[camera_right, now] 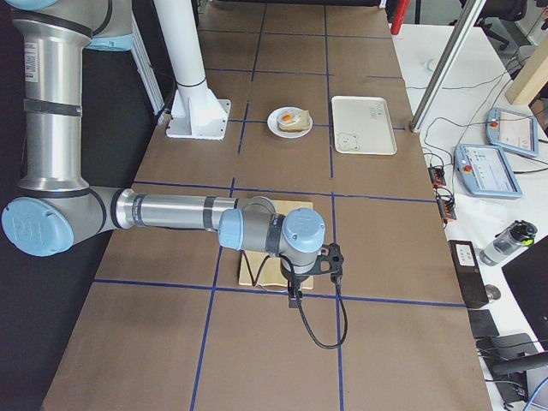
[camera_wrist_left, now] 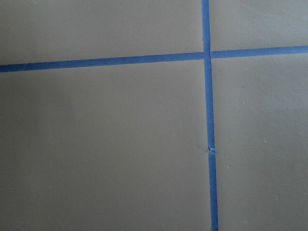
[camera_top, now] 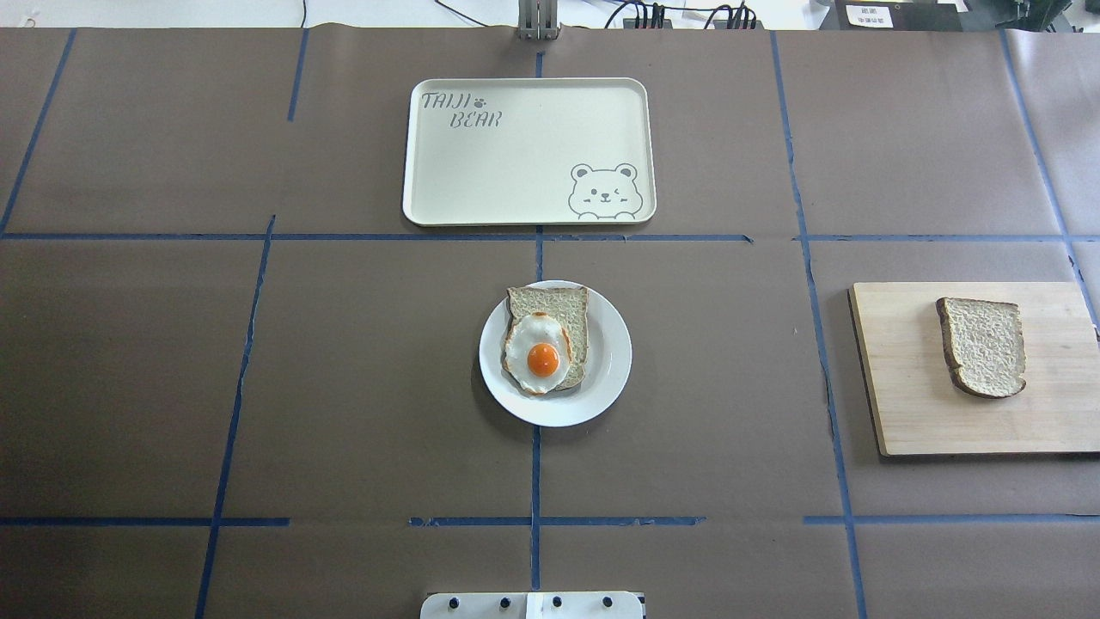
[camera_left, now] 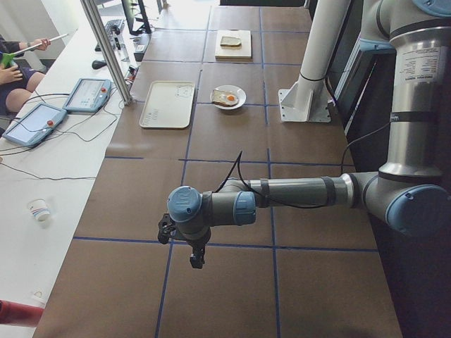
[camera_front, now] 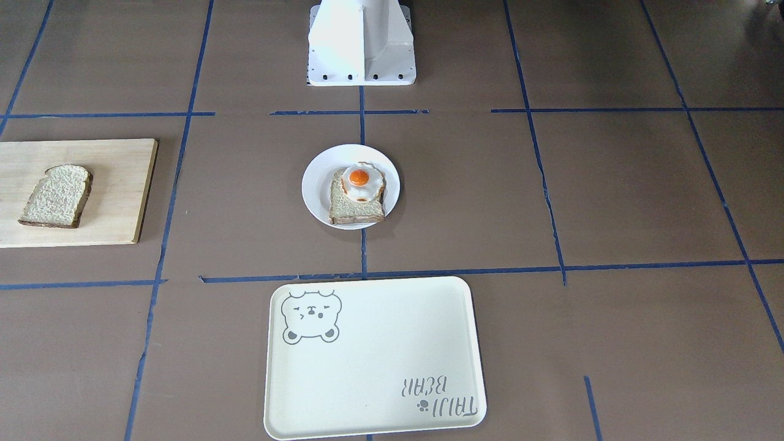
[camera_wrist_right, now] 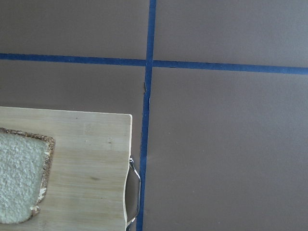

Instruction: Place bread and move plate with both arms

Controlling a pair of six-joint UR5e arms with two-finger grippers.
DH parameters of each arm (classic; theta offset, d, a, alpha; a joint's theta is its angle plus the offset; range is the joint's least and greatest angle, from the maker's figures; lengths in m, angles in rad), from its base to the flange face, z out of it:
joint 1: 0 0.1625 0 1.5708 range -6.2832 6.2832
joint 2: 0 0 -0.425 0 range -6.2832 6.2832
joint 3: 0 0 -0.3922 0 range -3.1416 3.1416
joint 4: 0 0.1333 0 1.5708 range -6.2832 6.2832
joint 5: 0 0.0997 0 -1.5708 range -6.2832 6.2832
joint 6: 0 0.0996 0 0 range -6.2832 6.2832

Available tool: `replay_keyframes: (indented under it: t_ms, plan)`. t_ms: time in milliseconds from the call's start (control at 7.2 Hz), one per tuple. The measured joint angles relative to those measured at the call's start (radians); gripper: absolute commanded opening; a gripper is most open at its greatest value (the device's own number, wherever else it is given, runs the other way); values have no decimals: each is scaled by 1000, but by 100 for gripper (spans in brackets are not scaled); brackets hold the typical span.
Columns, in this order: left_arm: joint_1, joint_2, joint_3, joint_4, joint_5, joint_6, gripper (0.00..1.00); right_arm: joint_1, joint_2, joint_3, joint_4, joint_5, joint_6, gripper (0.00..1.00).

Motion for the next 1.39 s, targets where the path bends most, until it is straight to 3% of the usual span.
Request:
replay_keyframes:
  t_ms: [1389]
  plan:
    - [0, 0, 3, 0, 0, -1, 100, 0, 26, 8, 1, 0, 8, 100]
